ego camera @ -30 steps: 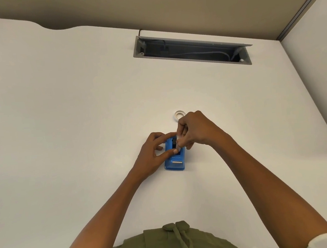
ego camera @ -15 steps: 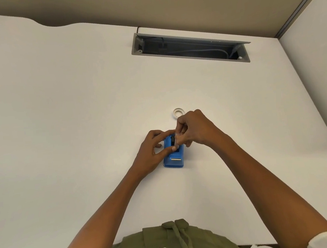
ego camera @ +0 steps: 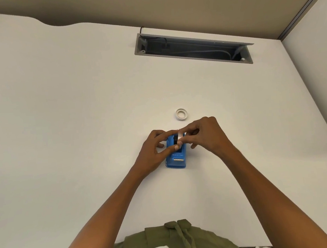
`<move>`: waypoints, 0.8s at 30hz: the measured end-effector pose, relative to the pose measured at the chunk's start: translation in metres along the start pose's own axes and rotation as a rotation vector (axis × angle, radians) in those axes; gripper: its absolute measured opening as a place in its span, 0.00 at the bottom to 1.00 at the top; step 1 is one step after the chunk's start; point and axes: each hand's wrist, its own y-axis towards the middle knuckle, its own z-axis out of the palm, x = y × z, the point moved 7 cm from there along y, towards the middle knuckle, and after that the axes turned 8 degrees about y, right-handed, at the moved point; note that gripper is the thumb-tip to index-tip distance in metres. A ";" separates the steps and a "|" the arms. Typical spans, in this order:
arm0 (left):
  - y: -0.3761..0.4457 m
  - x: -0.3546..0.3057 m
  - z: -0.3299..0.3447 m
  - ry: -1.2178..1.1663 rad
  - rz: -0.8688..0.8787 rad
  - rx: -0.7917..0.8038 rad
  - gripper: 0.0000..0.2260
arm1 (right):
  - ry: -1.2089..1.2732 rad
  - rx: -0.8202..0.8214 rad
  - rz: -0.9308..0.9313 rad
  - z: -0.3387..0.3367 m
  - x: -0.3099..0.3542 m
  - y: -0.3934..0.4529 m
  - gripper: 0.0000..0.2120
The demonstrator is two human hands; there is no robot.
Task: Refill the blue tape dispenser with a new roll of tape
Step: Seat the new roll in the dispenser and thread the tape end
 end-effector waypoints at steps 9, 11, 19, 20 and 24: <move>0.002 0.002 -0.001 -0.004 -0.008 0.001 0.17 | -0.071 -0.117 -0.149 0.003 0.009 -0.011 0.04; 0.002 0.002 -0.001 -0.004 -0.007 -0.002 0.17 | -0.101 -0.143 -0.195 0.003 0.013 -0.013 0.04; 0.002 0.001 0.000 -0.002 -0.006 -0.009 0.18 | -0.408 -0.140 -0.319 0.010 0.022 -0.018 0.07; 0.002 0.001 0.000 -0.002 -0.006 -0.010 0.18 | -0.452 -0.138 -0.320 0.011 0.020 -0.017 0.07; 0.001 -0.001 0.000 0.013 0.004 0.027 0.21 | -0.520 -0.120 -0.288 0.015 0.015 -0.017 0.09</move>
